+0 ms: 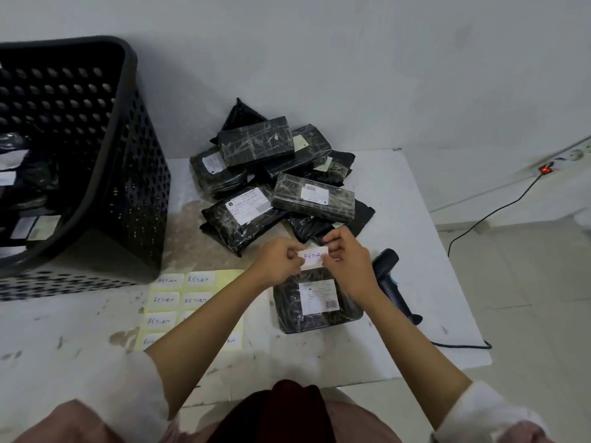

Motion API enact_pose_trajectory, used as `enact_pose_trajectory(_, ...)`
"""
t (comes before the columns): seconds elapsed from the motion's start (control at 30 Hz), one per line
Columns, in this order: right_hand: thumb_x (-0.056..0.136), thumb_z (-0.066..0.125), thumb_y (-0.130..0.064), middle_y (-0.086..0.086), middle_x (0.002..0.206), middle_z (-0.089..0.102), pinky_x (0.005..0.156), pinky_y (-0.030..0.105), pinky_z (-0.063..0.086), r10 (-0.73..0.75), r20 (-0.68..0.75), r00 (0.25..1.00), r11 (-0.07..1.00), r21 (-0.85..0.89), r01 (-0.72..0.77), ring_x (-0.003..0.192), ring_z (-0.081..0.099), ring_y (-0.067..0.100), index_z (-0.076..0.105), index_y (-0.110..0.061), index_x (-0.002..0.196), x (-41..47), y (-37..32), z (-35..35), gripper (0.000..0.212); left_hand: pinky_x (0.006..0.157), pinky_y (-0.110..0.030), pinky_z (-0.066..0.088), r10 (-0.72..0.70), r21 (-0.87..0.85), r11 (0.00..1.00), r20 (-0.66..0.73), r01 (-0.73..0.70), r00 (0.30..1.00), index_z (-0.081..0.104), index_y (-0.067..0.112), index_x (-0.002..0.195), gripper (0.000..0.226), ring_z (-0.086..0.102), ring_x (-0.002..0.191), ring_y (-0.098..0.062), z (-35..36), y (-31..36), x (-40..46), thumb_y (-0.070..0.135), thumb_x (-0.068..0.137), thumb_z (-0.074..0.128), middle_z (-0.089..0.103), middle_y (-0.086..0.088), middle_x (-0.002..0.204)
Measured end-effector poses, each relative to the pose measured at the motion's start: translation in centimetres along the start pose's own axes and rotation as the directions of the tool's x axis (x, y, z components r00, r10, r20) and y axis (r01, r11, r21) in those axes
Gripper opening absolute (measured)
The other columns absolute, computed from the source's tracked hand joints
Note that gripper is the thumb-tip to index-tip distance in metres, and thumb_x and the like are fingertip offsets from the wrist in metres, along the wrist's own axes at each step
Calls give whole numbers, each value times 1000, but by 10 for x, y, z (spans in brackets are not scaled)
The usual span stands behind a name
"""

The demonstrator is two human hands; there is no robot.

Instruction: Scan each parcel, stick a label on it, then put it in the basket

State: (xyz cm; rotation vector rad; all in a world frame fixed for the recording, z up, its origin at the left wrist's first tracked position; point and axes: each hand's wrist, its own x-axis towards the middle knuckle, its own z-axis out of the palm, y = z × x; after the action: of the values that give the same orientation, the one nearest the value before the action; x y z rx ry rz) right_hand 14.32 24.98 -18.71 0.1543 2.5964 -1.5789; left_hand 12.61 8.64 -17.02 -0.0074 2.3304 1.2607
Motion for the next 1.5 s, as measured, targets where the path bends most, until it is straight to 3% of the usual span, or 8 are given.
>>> enact_pose_trajectory(0.17, 80, 62, 8, 4, 83, 66, 75, 29, 56, 27, -16, 999, 999, 24, -27, 82, 65, 19, 59, -13, 92, 3, -2, 2, 24, 69, -29, 57, -64, -191, 981, -139, 37, 988, 59, 4, 91, 6, 62, 59, -13, 0, -9, -4, 2, 87, 64, 58, -4, 70)
enact_pose_trajectory(0.33, 82, 64, 7, 4, 86, 63, 65, 20, 54, 75, 78, 994, 997, 23, -77, 70, 60, 13, 61, -13, 100, 6, 6, 12, 27, 54, -16, 54, -170, -337, 938, -231, 85, 958, 56, 9, 78, 14, 58, 57, -13, 9, -27, -6, 0, 88, 62, 57, -5, 68)
enact_pose_trajectory(0.57, 84, 63, -1, 5, 81, 69, 69, 26, 52, 125, 108, 986, 981, -164, -107, 72, 61, 13, 60, -13, 105, 2, 21, 36, 24, 68, -38, 59, -232, -272, 954, -388, 130, 892, 56, 16, 65, 25, 62, 64, -24, 34, -59, -12, 5, 85, 68, 59, -3, 68)
enact_pose_trajectory(0.93, 89, 56, -3, 8, 87, 68, 68, 37, 50, 54, 147, 988, 912, -410, 11, 90, 59, 23, 52, -13, 111, 3, 29, 48, 24, 66, -36, 57, -209, -189, 973, -459, 135, 863, 59, 11, 74, 15, 62, 63, -22, 48, -67, -7, 3, 84, 67, 60, -2, 66)
enact_pose_trajectory(1.17, 79, 69, -5, 7, 123, 52, 63, 29, 51, -246, 312, 918, 602, -693, 397, 106, 55, 24, 58, -18, 117, -7, 38, 52, 42, 63, -21, 43, -165, -47, 986, -460, 162, 873, 58, 14, 74, 15, 54, 65, -13, 50, -68, -4, 5, 83, 67, 58, -1, 67)
enact_pose_trajectory(1.27, 84, 69, -25, 12, 131, 59, 87, 38, 54, -313, 313, 897, 518, -735, 437, 121, 56, 33, 63, -19, 125, -25, 58, 48, 42, 64, -22, 45, -160, -42, 987, -452, 158, 877, 59, 13, 74, 14, 55, 66, -14, 49, -69, -3, 4, 82, 67, 59, -3, 68)
enact_pose_trajectory(1.37, 101, 27, -43, 11, 155, 31, 112, 50, 29, -224, 314, 923, 540, -748, 385, 144, 25, 36, 40, -21, 146, -43, 76, 42, 52, 64, -23, 46, -153, -30, 987, -448, 156, 881, 59, 13, 73, 15, 54, 65, -13, 49, -70, -3, 5, 82, 67, 60, -3, 69)
enact_pose_trajectory(1.5, 99, 13, -52, 9, 161, 11, 118, 55, 8, -98, 307, 947, 549, -777, 308, 147, 2, 35, 21, -25, 153, -43, 75, 46, 61, 64, -22, 45, -157, -25, 986, -443, 162, 883, 60, 11, 75, 12, 54, 67, -14, 49, -71, -1, 5, 83, 67, 61, -6, 72)
